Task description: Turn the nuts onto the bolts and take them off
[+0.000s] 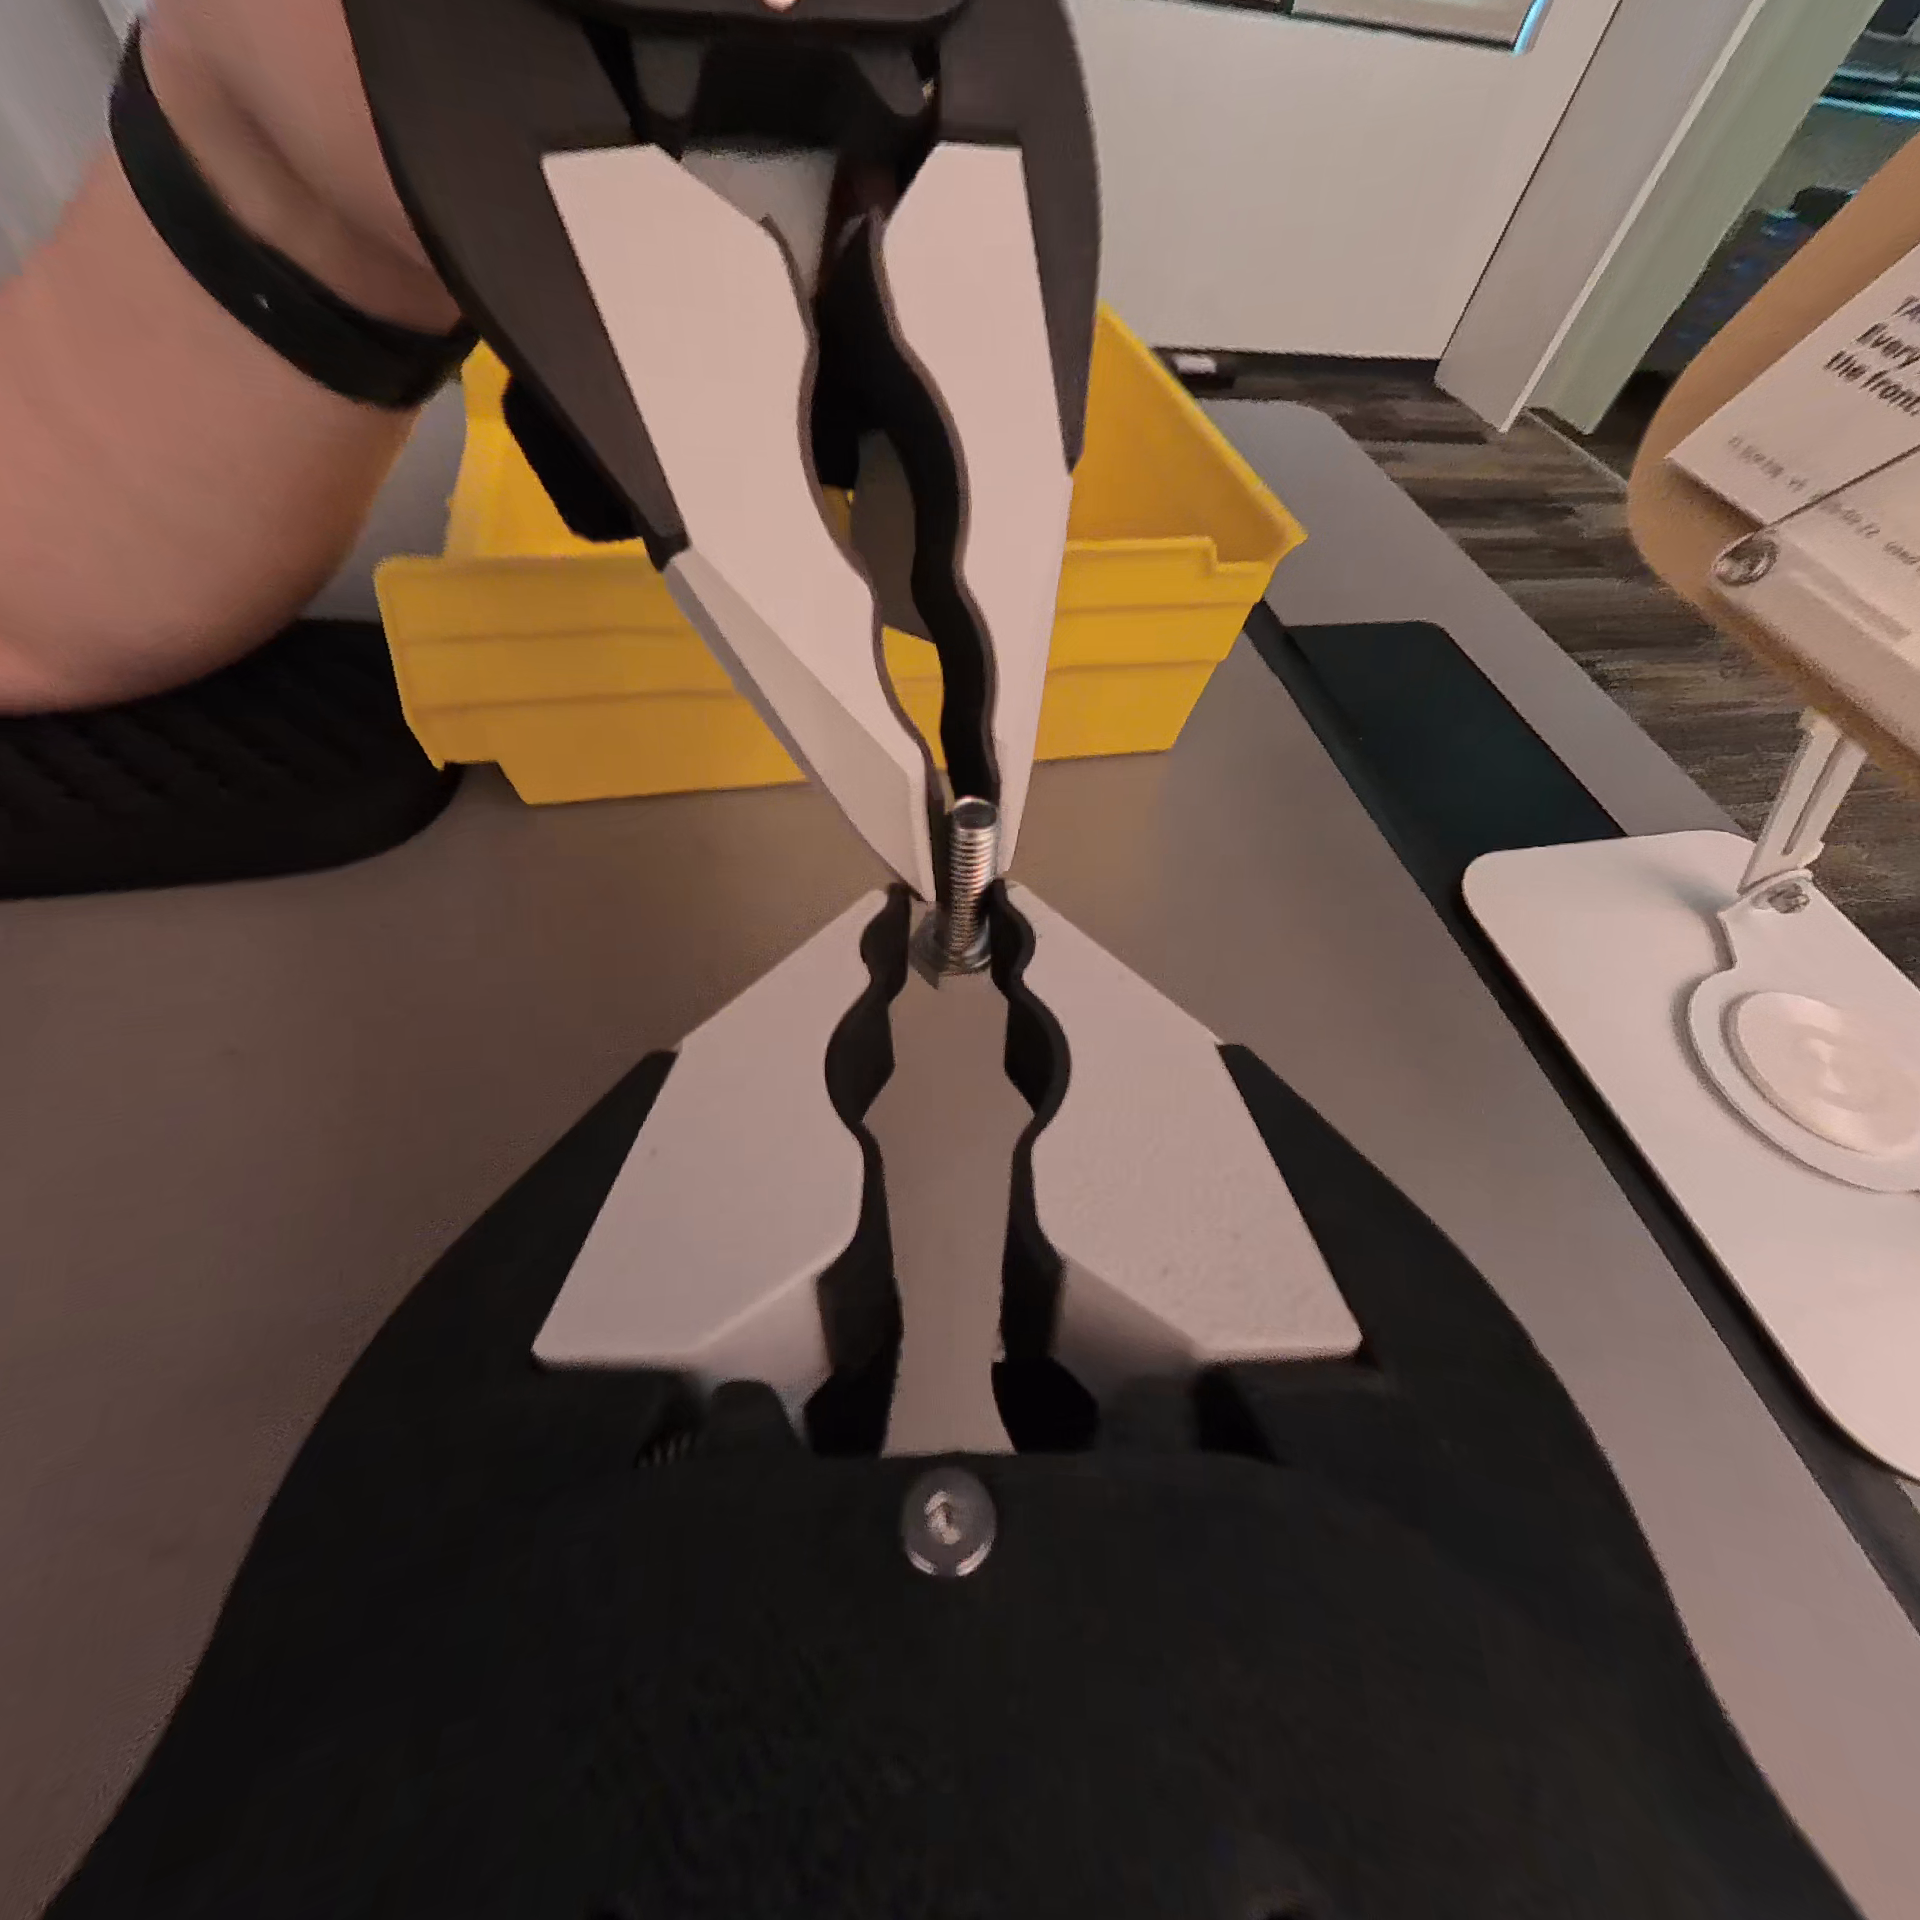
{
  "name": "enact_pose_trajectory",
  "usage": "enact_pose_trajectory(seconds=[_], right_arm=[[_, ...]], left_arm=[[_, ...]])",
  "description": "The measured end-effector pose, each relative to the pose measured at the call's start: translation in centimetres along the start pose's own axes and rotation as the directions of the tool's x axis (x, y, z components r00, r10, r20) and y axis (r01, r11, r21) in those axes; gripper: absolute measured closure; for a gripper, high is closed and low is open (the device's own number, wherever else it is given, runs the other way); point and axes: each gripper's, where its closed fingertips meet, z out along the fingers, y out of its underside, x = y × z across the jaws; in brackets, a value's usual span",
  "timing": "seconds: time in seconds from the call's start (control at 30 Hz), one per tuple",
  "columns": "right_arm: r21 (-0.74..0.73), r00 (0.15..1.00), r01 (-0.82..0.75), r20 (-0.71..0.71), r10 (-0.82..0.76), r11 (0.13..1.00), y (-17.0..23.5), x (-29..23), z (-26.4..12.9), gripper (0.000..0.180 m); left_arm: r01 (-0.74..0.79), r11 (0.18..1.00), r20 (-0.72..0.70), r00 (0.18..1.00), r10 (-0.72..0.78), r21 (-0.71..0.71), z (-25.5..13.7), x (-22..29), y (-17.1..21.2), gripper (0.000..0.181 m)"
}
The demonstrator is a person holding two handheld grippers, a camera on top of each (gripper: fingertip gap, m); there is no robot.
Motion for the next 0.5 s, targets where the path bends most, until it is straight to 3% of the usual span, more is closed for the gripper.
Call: enact_pose_trajectory(seconds=[0.17, 0.23, 0.5], right_arm=[[-0.011, 0.999, 0.025, 0.038, -0.024, 1.0, 1.1, -0.4, 0.3, 0.168], [-0.016, 0.999, -0.021, 0.043, 0.022, 1.0, 1.7, -0.1, 0.6, 0.171], [-0.158, 0.985, -0.155, 0.051, 0.164, 0.975, 7.8, 0.6, 3.0, 0.171]], left_arm=[[0.055, 0.998, -0.057, 0.997, -0.057, -0.034, 0.9, 0.2, 0.8, 0.17], [0.096, 0.995, -0.043, 0.994, -0.097, -0.032, 0.5, -0.5, 0.9, 0.153], [0.151, 0.985, 0.007, 0.988, -0.153, 0.087, -3.2, -2.1, -0.2, 0.159]])
